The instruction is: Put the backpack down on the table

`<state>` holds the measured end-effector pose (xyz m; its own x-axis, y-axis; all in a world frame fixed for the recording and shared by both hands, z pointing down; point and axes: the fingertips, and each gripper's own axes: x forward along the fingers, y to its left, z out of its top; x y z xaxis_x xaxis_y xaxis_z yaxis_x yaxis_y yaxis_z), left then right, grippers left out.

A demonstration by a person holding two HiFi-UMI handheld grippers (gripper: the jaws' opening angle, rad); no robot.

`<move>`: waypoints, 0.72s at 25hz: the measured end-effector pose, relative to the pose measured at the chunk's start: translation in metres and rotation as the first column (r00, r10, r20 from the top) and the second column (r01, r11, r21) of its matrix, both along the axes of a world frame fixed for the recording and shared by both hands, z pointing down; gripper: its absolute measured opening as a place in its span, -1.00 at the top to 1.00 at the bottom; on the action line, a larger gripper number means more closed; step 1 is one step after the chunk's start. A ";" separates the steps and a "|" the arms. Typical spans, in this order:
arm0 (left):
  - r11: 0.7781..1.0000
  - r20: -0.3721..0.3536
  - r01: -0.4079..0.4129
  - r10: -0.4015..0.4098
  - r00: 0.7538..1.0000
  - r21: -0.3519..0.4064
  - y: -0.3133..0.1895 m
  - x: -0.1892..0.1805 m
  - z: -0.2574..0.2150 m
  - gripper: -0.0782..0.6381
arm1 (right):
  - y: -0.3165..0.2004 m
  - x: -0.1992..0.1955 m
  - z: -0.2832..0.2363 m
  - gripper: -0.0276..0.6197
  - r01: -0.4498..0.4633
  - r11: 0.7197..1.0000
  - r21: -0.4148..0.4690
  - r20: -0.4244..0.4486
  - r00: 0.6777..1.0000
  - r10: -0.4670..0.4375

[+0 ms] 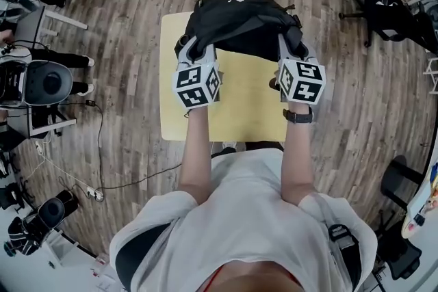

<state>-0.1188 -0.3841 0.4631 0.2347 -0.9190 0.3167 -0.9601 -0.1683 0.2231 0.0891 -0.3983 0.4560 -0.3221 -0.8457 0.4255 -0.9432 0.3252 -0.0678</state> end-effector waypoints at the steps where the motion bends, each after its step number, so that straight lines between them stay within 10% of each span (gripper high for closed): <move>1: 1.000 0.000 0.001 -0.001 1.000 -0.010 -0.002 0.000 0.005 0.64 | -0.003 0.001 0.006 0.63 0.001 1.000 -0.010 0.001 1.000 -0.001; 18: 0.988 0.015 -0.007 0.010 1.000 -0.152 -0.033 0.013 0.079 0.64 | -0.034 0.014 0.079 0.63 0.007 0.992 -0.127 0.021 1.000 -0.004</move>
